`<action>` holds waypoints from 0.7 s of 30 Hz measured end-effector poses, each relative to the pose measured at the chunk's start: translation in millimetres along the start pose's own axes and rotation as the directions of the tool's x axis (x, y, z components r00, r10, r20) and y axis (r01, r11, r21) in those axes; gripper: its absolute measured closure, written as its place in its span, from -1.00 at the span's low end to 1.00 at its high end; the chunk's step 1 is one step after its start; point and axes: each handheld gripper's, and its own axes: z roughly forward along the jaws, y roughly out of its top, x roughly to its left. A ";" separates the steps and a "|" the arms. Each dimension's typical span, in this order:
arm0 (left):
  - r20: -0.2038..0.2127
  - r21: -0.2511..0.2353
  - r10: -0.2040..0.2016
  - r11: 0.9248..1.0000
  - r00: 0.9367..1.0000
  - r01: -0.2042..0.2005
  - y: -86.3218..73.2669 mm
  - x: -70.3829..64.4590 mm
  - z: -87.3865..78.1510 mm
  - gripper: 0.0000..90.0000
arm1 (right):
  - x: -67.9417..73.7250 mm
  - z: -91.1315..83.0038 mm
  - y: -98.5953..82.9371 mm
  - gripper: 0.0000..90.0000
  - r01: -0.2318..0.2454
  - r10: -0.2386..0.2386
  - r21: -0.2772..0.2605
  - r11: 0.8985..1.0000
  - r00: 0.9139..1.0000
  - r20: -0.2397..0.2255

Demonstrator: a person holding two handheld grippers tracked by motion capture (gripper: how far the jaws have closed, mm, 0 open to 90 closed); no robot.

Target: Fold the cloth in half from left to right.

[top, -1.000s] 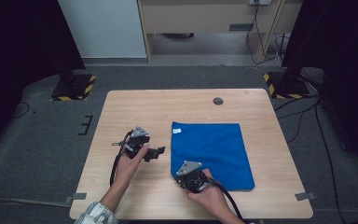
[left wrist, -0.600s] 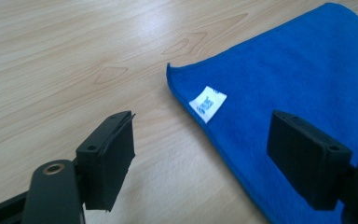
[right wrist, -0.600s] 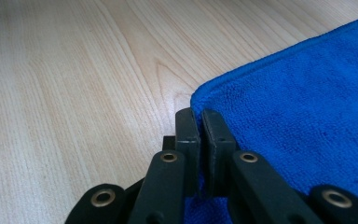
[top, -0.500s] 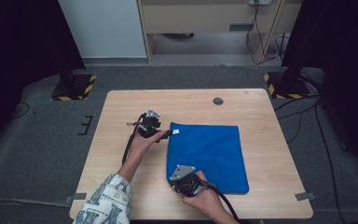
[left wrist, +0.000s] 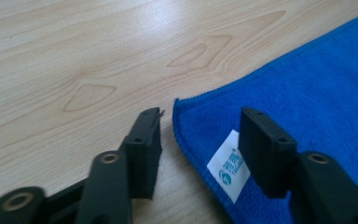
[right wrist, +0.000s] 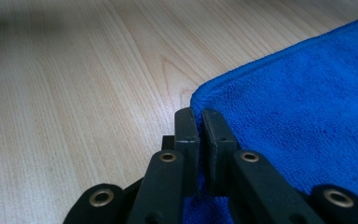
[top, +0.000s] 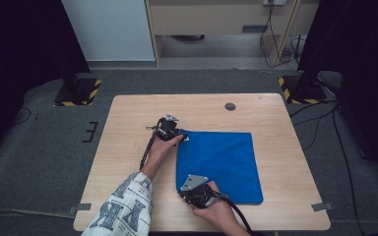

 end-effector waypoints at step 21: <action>0.001 -0.091 -0.002 0.996 1.000 0.002 11.7 0.0 -24.1 0.97 | 10.2 -15.2 8.9 0.91 -0.009 0.010 -0.021 1.000 0.998 0.054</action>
